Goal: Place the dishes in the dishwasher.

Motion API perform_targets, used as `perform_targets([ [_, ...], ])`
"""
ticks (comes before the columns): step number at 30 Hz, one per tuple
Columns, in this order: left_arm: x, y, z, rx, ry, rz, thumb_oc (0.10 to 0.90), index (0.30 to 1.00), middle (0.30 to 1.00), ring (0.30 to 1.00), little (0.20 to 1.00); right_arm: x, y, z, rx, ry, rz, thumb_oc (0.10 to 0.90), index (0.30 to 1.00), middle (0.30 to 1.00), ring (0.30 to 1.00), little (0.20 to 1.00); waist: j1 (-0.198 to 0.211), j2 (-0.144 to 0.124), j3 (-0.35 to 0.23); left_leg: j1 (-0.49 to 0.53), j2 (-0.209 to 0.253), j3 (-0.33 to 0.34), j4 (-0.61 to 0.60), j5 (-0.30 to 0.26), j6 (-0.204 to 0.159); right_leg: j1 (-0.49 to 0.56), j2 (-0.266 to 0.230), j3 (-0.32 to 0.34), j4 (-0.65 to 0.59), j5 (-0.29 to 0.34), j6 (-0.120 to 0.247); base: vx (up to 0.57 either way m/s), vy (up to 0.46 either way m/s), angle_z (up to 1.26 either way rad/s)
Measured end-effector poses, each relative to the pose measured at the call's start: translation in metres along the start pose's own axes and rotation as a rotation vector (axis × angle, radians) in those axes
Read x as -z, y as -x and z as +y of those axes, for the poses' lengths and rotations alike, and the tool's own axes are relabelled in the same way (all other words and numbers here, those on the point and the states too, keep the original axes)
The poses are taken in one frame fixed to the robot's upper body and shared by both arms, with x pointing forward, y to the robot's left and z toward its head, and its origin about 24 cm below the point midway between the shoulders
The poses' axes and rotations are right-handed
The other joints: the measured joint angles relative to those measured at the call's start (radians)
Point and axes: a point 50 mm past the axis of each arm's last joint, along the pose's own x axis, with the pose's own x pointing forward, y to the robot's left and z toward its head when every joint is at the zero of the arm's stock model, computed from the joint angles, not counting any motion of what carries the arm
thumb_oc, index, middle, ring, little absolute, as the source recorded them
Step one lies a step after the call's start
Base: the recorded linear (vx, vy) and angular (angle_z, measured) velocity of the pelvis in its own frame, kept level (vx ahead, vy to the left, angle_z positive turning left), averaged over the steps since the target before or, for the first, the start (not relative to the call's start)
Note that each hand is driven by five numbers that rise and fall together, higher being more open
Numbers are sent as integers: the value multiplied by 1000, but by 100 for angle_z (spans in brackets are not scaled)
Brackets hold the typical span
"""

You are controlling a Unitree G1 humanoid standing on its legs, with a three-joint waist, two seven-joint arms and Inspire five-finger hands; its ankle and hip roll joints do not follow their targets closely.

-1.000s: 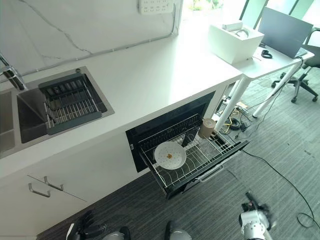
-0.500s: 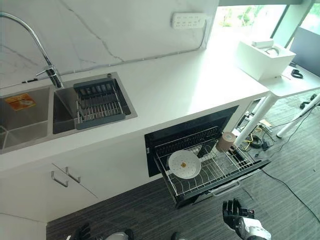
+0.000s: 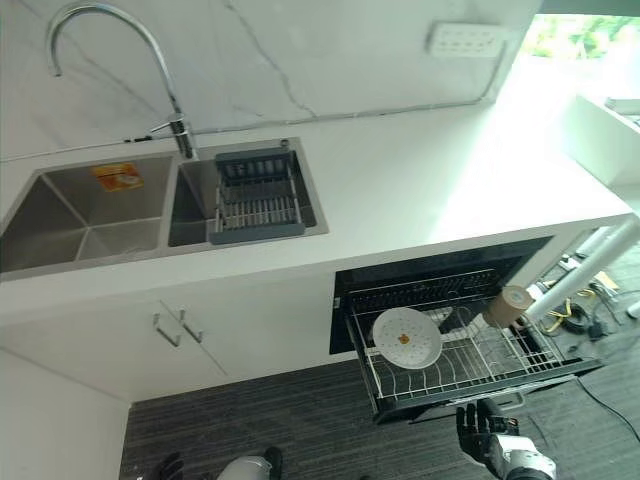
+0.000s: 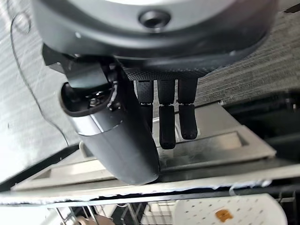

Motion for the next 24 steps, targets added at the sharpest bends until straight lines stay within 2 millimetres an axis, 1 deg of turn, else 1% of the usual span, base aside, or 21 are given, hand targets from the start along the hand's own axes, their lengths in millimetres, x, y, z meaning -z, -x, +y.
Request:
perform_targets([
  [2,2,0,1,7,-2,10,800,900,900,900,900,-7,2,2,12,14,-24,400,300,300,300,300,16,7,5,-5,-2,-2,-8,0,0,19,-12,-36,-14,-2,6,31,43,53],
  [3,7,2,3,3,-4,27,800,900,900,900,900,-8,3,8,-2,16,-28,400,300,300,300,300,33,8,7,-15,-4,-5,-11,8,2,19,-16,-53,-16,-3,7,32,54,52],
  [4,10,3,4,0,-6,36,800,900,900,900,900,-9,4,16,-16,14,-28,400,300,300,300,300,40,10,13,-21,-8,-9,-15,16,5,20,-22,-67,-14,-1,14,35,64,36],
  [6,11,4,5,0,-5,40,800,900,900,900,900,-16,7,27,-17,11,-46,400,300,300,300,300,68,15,20,-39,-24,-33,-18,29,9,22,-34,-95,-15,0,23,131,52,55],
  [7,9,3,7,-2,17,31,800,900,900,900,900,-25,13,46,-45,30,-76,400,300,300,300,300,110,20,51,-45,-48,-46,-27,43,16,33,-54,-122,-7,0,33,135,65,72],
  [8,7,3,6,3,18,23,800,900,900,900,900,-30,16,53,-58,31,-88,400,300,300,300,300,112,25,56,-59,-53,-59,-24,48,13,30,-62,-135,-1,-6,40,42,84,72],
  [9,4,2,4,12,21,7,800,900,900,900,900,-36,21,63,-76,24,-103,400,300,300,300,300,117,31,73,-65,-65,-66,-30,45,22,29,-73,-145,0,-12,39,32,50,42],
  [10,1,2,3,18,22,-2,800,900,900,900,900,-42,25,72,-101,16,-116,400,300,300,300,300,129,39,87,-70,-70,-66,-30,51,27,28,-79,-151,2,-10,41,37,40,33],
  [11,-1,1,2,22,24,-13,800,900,900,900,900,-48,31,84,-132,-1,-130,400,300,300,300,300,137,47,102,-75,-80,-72,-30,56,25,29,-86,-157,1,-7,46,43,32,32],
  [12,-4,0,2,27,25,-23,800,900,900,900,900,-54,36,92,-158,-33,-144,400,300,300,300,300,137,56,107,-88,-89,-83,-30,58,28,28,-93,-174,-1,-6,48,45,28,31],
  [15,-11,-1,-2,63,24,-54,800,900,900,900,900,-67,51,116,-216,-93,-193,400,300,300,300,300,148,77,134,-104,-105,-98,-32,64,35,26,-103,-194,-4,-3,54,21,34,25],
  [16,-17,-1,-7,92,42,-81,800,900,900,900,900,-81,68,139,-272,-129,-250,400,300,300,300,300,162,96,155,-119,-116,-108,-40,74,39,13,-110,-203,-6,3,64,-6,48,27],
  [17,-19,-2,-8,99,54,-89,800,900,900,900,900,-89,77,148,-284,-148,-282,400,300,300,300,300,161,108,165,-122,-120,-112,-41,84,45,10,-115,-215,-7,4,65,-6,44,22],
  [18,-18,-1,-5,90,59,-88,800,900,900,900,900,-91,79,148,-269,-173,-296,400,300,300,300,300,161,106,175,-129,-125,-113,-47,90,48,6,-118,-214,-6,4,65,3,43,6],
  [19,-17,-1,-2,90,48,-83,800,900,900,900,900,-90,81,153,-278,-152,-304,400,300,300,300,300,158,99,180,-135,-126,-111,-54,87,42,-6,-122,-212,-6,3,65,19,31,-6],
  [20,-19,-1,0,101,42,-86,800,900,900,900,900,-91,84,158,-285,-128,-330,400,300,300,300,300,153,97,182,-147,-126,-111,-57,88,38,-19,-123,-213,-7,6,63,35,36,-4],
  [22,-23,-3,0,118,36,-99,800,900,900,900,900,-93,87,161,-300,-127,-362,400,300,300,300,300,151,103,190,-157,-128,-111,-57,91,36,-25,-125,-212,-10,15,63,35,31,4],
  [24,-25,-3,3,109,70,-107,800,900,900,900,900,-94,93,170,-337,-128,-383,400,300,300,300,300,143,111,210,-164,-132,-109,-59,87,40,-37,-131,-203,-15,19,72,35,19,-4],
])
